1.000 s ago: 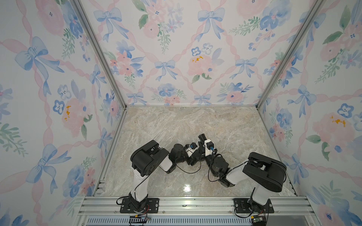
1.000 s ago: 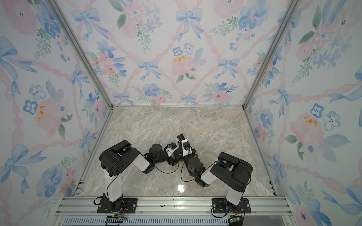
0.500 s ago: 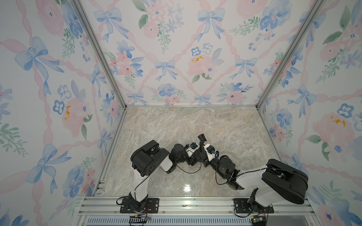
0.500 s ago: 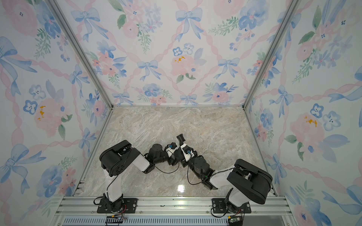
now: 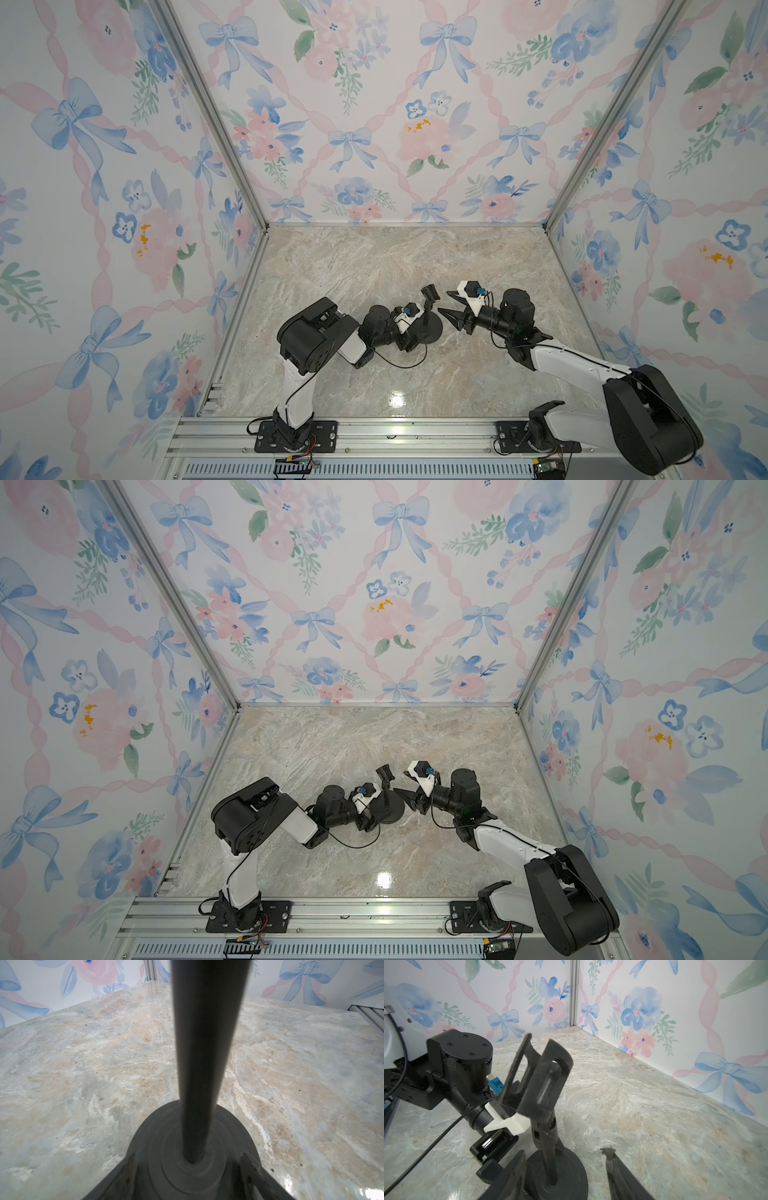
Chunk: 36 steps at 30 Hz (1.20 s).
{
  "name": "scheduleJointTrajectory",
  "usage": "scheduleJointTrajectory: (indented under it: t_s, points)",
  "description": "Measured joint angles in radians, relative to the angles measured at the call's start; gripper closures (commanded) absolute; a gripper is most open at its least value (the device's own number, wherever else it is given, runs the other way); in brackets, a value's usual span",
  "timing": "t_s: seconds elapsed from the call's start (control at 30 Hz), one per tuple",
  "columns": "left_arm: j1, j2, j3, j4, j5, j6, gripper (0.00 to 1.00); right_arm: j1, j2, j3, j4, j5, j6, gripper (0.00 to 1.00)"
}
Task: Assemble a microphone stand
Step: Screw the microphone stand pole into the microphone stand base.
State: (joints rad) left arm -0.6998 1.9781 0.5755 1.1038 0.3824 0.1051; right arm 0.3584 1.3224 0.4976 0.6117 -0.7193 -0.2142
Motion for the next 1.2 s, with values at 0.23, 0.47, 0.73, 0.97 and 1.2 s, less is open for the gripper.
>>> scheduleJointTrajectory:
  t_s: [0.23, 0.47, 0.73, 0.97, 1.2]
  points:
    - [0.0, 0.0, 0.0, 0.0, 0.002, 0.0, 0.2, -0.004, 0.117, 0.15, -0.144, -0.207, -0.093, 0.39]
    - [0.0, 0.002, 0.001, 0.002, 0.007, 0.004, 0.2, 0.001, 0.169, 0.215, -0.189, -0.243, -0.124, 0.43]
    - [0.0, 0.004, 0.005, 0.0, 0.011, 0.008, 0.21, 0.018, 0.209, 0.224, -0.19, -0.249, -0.122, 0.66]
    - [0.0, 0.009, 0.006, 0.006, 0.012, 0.007, 0.21, 0.017, 0.246, 0.211, -0.059, -0.233, -0.069, 0.95]
    - [0.0, 0.009, 0.006, 0.006, 0.014, 0.008, 0.2, 0.048, 0.239, 0.099, 0.183, -0.129, 0.026, 1.0]
